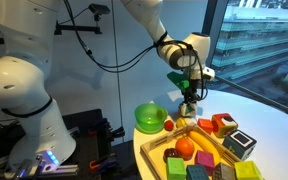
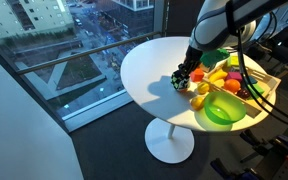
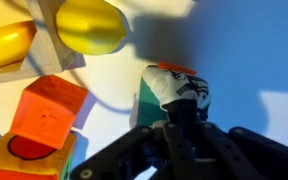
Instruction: Pick up the block with the number one on it and put it in the tray
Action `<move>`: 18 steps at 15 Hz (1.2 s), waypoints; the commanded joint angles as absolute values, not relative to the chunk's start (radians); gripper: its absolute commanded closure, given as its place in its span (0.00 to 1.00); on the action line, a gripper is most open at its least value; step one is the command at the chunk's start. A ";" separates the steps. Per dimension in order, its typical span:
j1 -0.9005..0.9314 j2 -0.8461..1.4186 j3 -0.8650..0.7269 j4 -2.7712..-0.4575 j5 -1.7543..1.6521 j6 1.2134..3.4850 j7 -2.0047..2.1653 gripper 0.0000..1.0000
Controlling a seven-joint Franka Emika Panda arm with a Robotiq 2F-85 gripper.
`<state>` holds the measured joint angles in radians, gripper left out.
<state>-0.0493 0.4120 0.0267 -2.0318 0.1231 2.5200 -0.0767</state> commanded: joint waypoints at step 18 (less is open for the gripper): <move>-0.157 0.121 -0.147 -2.132 -0.035 2.203 -0.120 0.95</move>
